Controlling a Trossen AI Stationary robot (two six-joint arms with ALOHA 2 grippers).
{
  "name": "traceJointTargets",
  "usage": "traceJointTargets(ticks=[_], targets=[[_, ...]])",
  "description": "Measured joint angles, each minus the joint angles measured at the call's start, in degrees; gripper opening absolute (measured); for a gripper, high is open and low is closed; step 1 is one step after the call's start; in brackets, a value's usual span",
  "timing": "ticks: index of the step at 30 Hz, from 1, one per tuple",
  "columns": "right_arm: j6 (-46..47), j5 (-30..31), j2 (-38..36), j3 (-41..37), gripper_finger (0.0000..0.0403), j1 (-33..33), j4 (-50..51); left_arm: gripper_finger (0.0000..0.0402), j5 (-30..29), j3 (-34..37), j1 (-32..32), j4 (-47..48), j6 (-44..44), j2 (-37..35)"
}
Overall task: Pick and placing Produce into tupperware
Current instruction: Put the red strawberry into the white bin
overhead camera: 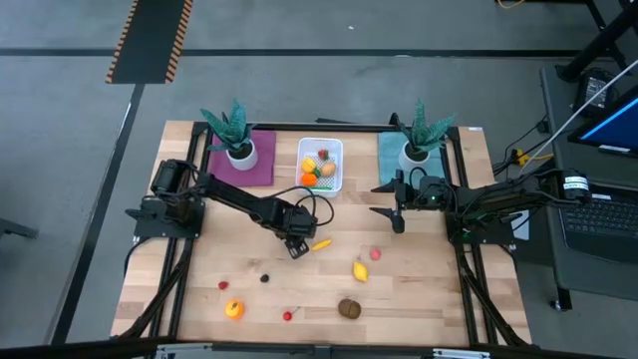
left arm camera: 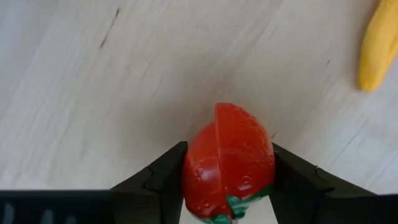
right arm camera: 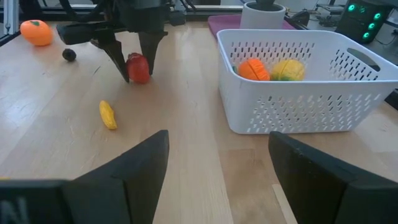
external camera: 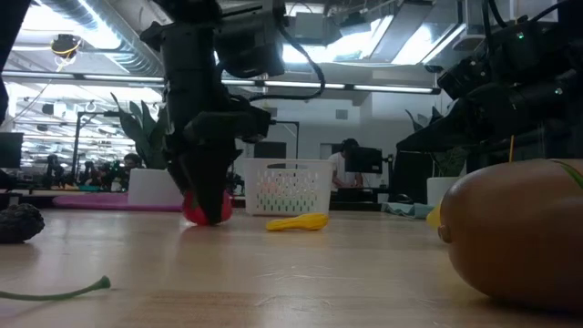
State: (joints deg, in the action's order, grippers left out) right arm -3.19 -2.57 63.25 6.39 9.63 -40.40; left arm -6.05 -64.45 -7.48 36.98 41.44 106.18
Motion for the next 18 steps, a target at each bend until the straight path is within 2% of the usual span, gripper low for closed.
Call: traceJointTargets(ticks=[12,18], targets=[[-0.1,0.0,0.0,0.0,0.0278,0.0,1.0,0.0178,-2.2,-0.5,0.0,3.6,-7.2,-10.3],[0.0,0.0,0.0,0.0,0.0278,0.0,1.0,0.0187,-5.8,-0.6,0.0,6.0,-12.0,-16.1]])
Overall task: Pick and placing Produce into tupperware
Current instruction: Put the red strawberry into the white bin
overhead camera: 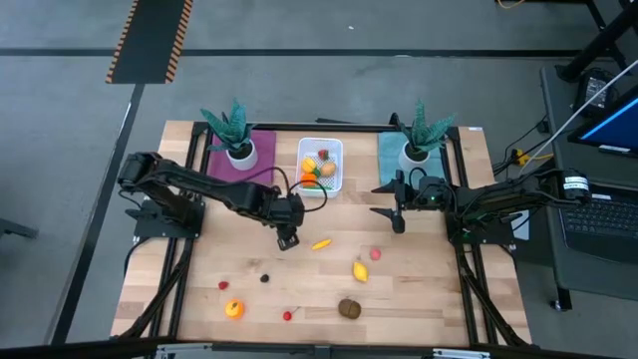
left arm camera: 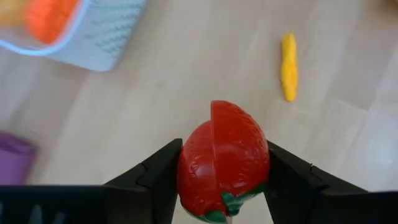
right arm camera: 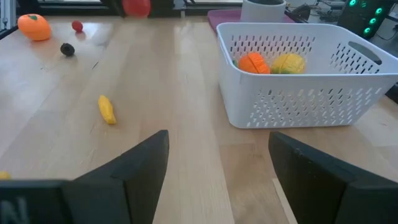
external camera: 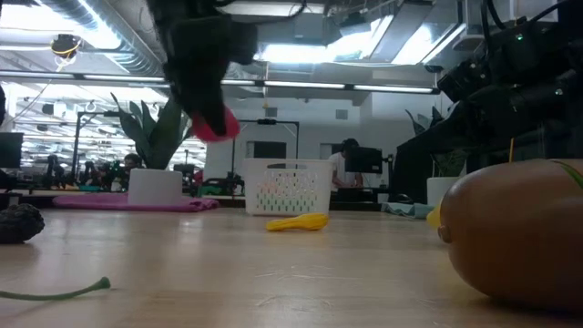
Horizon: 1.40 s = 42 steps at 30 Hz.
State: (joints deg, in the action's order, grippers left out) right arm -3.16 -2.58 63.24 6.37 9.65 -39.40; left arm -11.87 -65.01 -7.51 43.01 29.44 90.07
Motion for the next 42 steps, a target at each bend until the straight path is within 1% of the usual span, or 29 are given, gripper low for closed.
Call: traceJointTargets(ticks=[4,6,9,12,18,21,24,30,33,37,42], targets=[[0.2,0.0,0.0,0.0,0.0278,0.0,0.1,0.0179,-3.0,0.1,0.0,3.7,-1.5,-2.8],[0.2,0.0,0.0,0.0,0.0278,0.0,0.2,0.0177,-3.7,1.0,0.0,3.7,-2.2,-3.9],[0.3,0.0,0.0,0.0,0.0278,0.0,0.2,0.0178,-3.7,3.6,0.1,2.7,-1.8,-5.6],[0.6,0.0,0.0,0.0,0.0278,0.0,0.2,0.0181,-3.7,8.6,0.2,-1.1,-1.1,-7.1],[1.2,0.0,0.0,0.0,0.0278,0.0,0.0,0.0177,-3.2,20.5,0.1,-17.2,0.0,-10.9],[1.4,0.0,0.0,0.0,0.0278,0.0,-0.2,0.0177,-2.3,24.6,0.1,-25.7,-1.6,-13.1],[1.4,0.0,0.0,0.0,0.0278,0.0,-0.3,0.0181,-2.1,27.5,0.1,-32.6,-4.1,-15.5],[1.4,0.0,0.0,0.0,0.0278,0.0,-1.4,0.0175,-1.7,33.6,0.1,-50.8,-11.7,-18.0],[1.4,0.0,0.0,0.0,0.0278,0.0,-1.6,0.0176,0.4,36.4,0.8,-59.0,-14.0,-18.0],[1.7,0.0,0.0,0.0,0.0278,0.0,-2.1,0.0181,1.8,39.7,1.7,-68.5,-16.3,-17.9],[2.7,0.0,0.0,0.0,0.0278,0.0,-3.3,0.0174,5.3,43.1,2.5,-81.9,-20.4,-17.9]])
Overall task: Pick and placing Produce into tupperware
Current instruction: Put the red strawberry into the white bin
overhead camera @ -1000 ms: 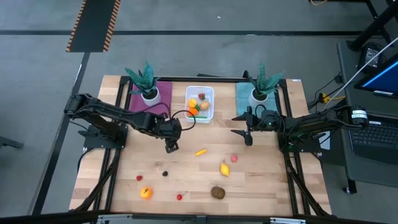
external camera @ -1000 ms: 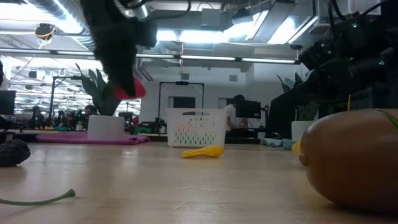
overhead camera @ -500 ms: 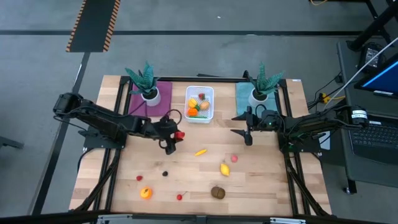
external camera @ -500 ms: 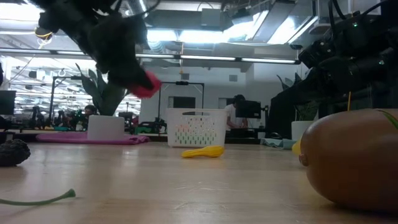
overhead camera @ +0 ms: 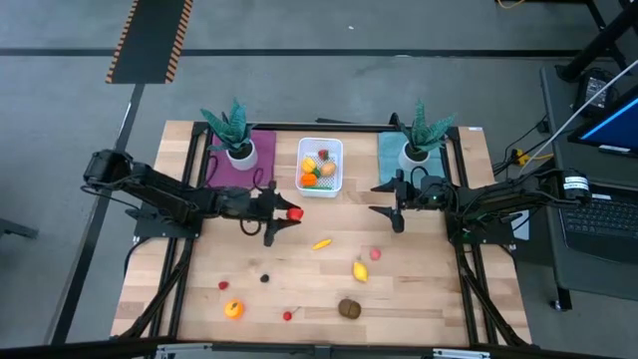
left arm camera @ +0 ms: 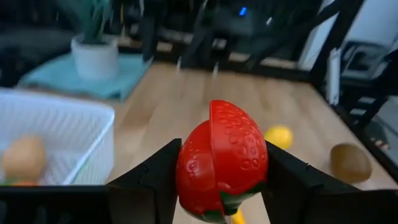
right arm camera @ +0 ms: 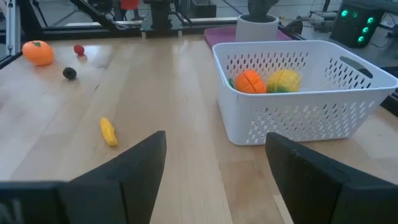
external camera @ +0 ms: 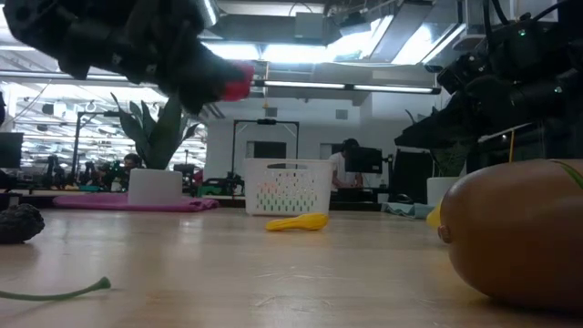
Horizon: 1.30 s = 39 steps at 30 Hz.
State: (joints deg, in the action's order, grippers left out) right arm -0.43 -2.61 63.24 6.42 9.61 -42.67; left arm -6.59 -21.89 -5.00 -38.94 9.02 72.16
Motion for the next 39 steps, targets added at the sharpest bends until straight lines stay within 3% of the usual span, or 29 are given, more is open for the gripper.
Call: traceJointTargets(ticks=[5,14,19,25,39], targets=[[0.0,0.0,0.0,0.0,0.0278,0.0,0.0,0.0179,1.8,2.7,0.1,-10.2,-3.9,0.0],[0.0,0.0,0.0,0.0,0.0278,0.0,0.1,0.0173,1.0,3.2,2.9,-11.1,-3.3,0.0],[0.0,0.0,0.0,0.0,0.0278,0.0,0.1,0.0181,-8.9,3.2,5.4,-11.2,-1.0,0.6],[0.0,0.0,0.0,0.0,0.0278,0.0,0.1,0.0175,-9.4,3.1,9.4,-11.3,0.6,2.1],[0.0,0.0,0.0,0.0,0.0278,0.0,0.1,0.0179,-8.8,-10.8,17.2,-9.1,-1.9,16.7]])
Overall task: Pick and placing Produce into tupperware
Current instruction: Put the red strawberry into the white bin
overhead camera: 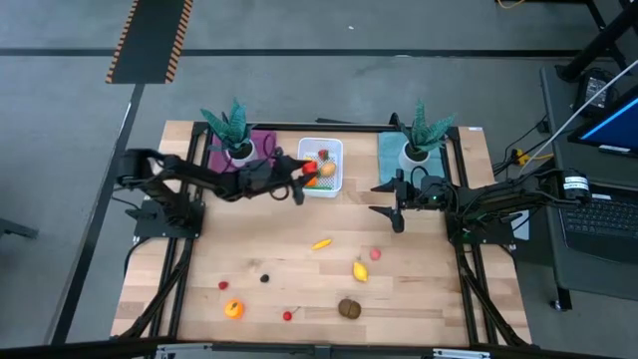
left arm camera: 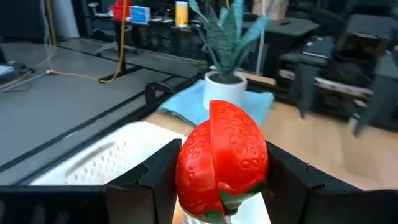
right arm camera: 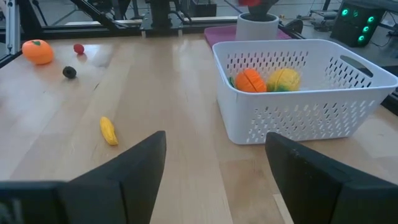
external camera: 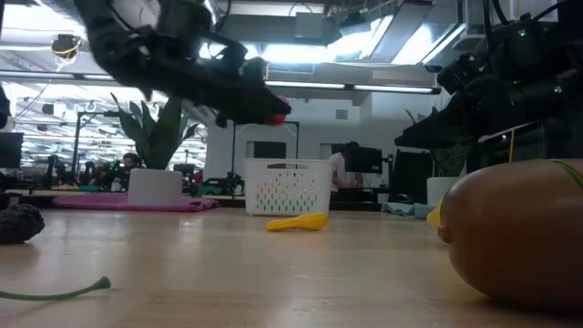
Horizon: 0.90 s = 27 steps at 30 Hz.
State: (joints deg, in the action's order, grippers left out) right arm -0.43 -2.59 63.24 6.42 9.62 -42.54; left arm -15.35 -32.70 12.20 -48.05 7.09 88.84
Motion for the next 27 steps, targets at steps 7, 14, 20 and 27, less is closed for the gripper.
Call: traceJointTargets(ticks=[7,14,20,27], targets=[[0.0,0.0,0.0,0.0,0.0278,0.0,0.4,0.0179,1.1,-6.3,3.4,0.5,-0.2,5.2],[-0.2,0.0,0.0,0.0,0.0278,0.0,0.6,0.0182,3.1,-10.3,4.8,9.5,-0.2,5.7],[-0.2,0.0,0.0,0.0,0.0278,0.0,0.6,0.0181,3.2,-13.3,4.8,17.1,-0.1,5.7],[-1.3,0.0,0.0,0.0,0.0278,0.0,0.8,0.0178,3.2,-18.9,4.8,34.0,1.7,5.7]])
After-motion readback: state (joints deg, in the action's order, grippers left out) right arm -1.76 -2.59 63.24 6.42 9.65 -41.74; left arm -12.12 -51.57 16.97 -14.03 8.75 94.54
